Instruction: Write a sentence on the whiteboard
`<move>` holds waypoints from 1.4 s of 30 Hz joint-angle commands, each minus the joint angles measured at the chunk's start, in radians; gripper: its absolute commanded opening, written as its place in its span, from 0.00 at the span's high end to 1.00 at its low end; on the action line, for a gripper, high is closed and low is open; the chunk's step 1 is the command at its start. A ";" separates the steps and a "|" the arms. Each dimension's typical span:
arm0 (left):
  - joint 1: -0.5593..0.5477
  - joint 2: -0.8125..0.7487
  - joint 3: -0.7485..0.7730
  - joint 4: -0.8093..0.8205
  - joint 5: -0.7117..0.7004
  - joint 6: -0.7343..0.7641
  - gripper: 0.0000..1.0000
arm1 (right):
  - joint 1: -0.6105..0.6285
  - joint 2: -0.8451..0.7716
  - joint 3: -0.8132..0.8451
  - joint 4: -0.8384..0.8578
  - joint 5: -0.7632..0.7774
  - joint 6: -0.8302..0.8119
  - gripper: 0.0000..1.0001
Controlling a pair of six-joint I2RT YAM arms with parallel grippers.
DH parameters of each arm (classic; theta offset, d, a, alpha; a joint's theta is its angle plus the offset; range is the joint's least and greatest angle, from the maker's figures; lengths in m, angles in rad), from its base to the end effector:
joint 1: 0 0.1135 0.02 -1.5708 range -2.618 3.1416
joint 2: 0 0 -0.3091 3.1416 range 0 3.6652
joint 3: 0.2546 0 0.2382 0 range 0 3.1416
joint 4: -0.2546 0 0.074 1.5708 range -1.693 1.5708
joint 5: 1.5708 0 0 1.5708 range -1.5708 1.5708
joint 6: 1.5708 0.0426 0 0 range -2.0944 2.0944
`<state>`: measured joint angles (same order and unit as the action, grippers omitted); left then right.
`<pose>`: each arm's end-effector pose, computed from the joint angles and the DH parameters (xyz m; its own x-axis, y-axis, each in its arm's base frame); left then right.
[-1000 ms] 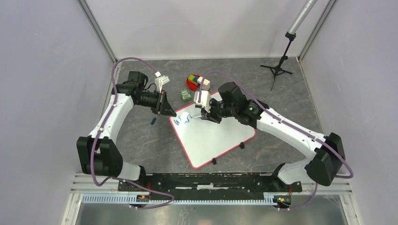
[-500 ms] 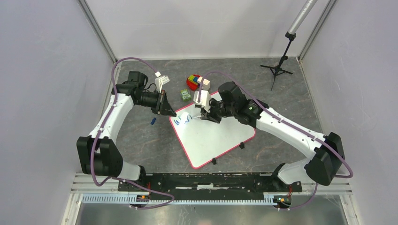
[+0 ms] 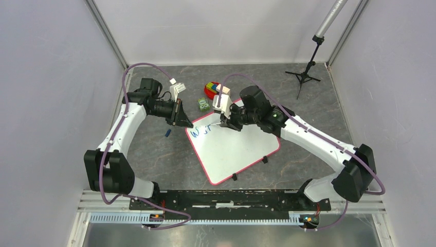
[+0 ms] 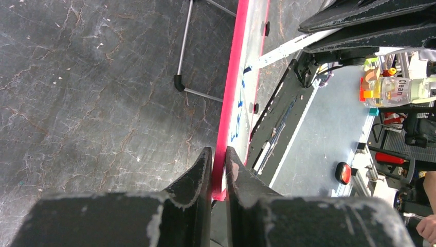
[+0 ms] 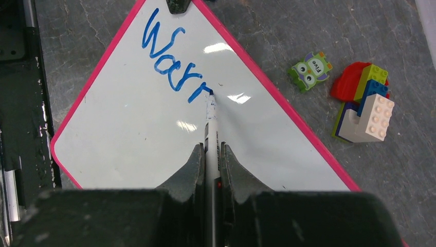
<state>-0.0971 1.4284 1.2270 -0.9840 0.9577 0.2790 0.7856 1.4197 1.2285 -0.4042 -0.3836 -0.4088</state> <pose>0.2465 -0.0590 0.3409 -0.7870 0.2359 -0.5701 0.6018 0.4971 -0.6250 0.2045 0.2271 0.3705 -0.0160 -0.5375 -0.8431 -0.9604 0.2428 -0.1365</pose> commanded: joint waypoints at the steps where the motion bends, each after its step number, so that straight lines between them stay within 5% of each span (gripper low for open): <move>1: 0.003 -0.007 0.002 0.023 -0.014 0.031 0.98 | -0.026 -0.024 -0.010 0.018 0.053 -0.008 1.00; 42: 0.003 -0.007 0.002 0.023 -0.023 0.028 0.98 | -0.043 -0.021 -0.003 0.024 0.069 -0.001 1.00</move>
<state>-0.0971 1.4284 1.2266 -0.9791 0.9504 0.2790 0.7586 1.4025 1.2156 -0.4030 -0.3725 -0.4076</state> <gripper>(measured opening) 0.174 0.146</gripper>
